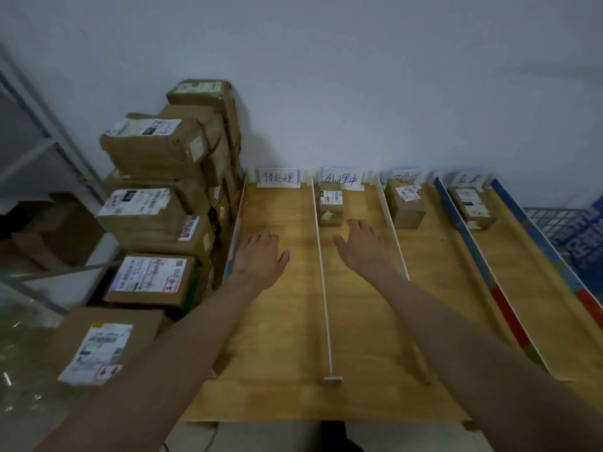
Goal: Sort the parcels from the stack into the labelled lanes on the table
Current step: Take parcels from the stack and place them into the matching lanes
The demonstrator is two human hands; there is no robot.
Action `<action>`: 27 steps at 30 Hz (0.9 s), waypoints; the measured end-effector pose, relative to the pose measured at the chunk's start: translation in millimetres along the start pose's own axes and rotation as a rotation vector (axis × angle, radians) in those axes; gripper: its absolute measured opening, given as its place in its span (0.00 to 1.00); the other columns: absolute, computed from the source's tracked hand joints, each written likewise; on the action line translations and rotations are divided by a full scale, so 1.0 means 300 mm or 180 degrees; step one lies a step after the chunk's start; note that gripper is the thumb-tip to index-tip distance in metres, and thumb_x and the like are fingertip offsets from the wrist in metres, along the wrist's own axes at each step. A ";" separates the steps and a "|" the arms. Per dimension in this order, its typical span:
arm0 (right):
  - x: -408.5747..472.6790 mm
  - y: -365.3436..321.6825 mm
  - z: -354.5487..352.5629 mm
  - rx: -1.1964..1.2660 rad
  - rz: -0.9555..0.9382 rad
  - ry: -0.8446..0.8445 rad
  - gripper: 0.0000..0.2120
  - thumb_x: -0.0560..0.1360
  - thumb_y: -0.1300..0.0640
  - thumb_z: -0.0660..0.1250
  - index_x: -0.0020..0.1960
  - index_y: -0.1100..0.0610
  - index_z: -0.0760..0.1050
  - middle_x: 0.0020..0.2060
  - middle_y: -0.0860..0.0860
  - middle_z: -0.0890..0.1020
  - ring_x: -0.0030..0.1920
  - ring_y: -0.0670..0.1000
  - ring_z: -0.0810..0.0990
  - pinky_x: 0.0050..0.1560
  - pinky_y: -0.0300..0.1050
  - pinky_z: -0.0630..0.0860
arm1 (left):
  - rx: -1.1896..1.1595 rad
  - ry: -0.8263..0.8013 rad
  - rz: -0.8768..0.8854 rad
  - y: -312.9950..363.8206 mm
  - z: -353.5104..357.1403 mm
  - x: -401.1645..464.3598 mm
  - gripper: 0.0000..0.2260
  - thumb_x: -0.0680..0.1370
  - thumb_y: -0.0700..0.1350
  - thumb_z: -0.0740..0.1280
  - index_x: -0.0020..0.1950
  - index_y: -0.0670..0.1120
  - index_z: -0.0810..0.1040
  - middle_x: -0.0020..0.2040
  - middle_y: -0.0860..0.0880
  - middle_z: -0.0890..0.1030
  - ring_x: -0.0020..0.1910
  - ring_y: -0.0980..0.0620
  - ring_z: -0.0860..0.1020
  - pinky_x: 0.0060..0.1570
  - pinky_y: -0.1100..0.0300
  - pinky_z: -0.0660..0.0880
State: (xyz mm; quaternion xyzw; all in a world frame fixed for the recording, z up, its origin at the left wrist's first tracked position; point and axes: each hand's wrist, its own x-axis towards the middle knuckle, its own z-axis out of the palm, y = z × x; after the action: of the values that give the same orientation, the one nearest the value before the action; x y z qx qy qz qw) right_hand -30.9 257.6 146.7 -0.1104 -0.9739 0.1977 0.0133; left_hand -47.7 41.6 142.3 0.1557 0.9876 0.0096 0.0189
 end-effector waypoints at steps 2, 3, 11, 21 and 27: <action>-0.100 -0.062 -0.011 -0.0096 -0.0066 -0.0038 0.24 0.81 0.46 0.57 0.72 0.59 0.65 0.70 0.57 0.69 0.71 0.60 0.66 0.70 0.55 0.63 | -0.0029 0.0063 0.0031 -0.037 -0.038 -0.099 0.23 0.83 0.58 0.53 0.72 0.45 0.70 0.68 0.45 0.73 0.68 0.45 0.70 0.68 0.51 0.65; -0.143 -0.096 -0.019 -0.0146 -0.0094 -0.0052 0.25 0.81 0.46 0.57 0.71 0.60 0.66 0.70 0.57 0.70 0.70 0.60 0.66 0.69 0.55 0.63 | -0.0031 0.0096 0.0040 -0.059 -0.061 -0.146 0.23 0.83 0.58 0.53 0.71 0.45 0.70 0.68 0.45 0.73 0.67 0.44 0.71 0.68 0.51 0.66; -0.335 -0.380 -0.042 -0.0106 -0.0327 0.0010 0.25 0.81 0.45 0.57 0.71 0.60 0.67 0.68 0.59 0.71 0.70 0.60 0.67 0.67 0.56 0.66 | -0.0155 0.0324 -0.0220 -0.309 -0.214 -0.429 0.23 0.83 0.58 0.53 0.70 0.45 0.70 0.67 0.44 0.74 0.65 0.43 0.73 0.65 0.48 0.68; -0.234 -0.711 -0.059 0.0088 -0.0717 0.0015 0.26 0.82 0.44 0.56 0.70 0.63 0.66 0.67 0.61 0.72 0.67 0.61 0.71 0.64 0.56 0.68 | 0.0062 0.0610 -0.0665 -0.665 -0.393 -0.413 0.22 0.83 0.56 0.53 0.68 0.43 0.71 0.65 0.41 0.75 0.63 0.42 0.74 0.62 0.47 0.71; 0.004 -0.877 -0.067 0.0813 -0.0632 -0.0160 0.27 0.81 0.44 0.56 0.70 0.64 0.66 0.65 0.62 0.74 0.64 0.62 0.74 0.60 0.53 0.73 | -0.0114 0.0809 -0.0930 -0.842 -0.499 -0.208 0.25 0.83 0.58 0.53 0.70 0.42 0.71 0.66 0.41 0.74 0.64 0.41 0.73 0.62 0.46 0.70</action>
State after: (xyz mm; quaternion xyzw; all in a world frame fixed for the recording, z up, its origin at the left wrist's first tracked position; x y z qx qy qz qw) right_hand -85.8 29.5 267.4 -0.0059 -0.9470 0.3203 0.0223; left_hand -72.0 -220.1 287.6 0.0079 0.9938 0.0439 -0.1020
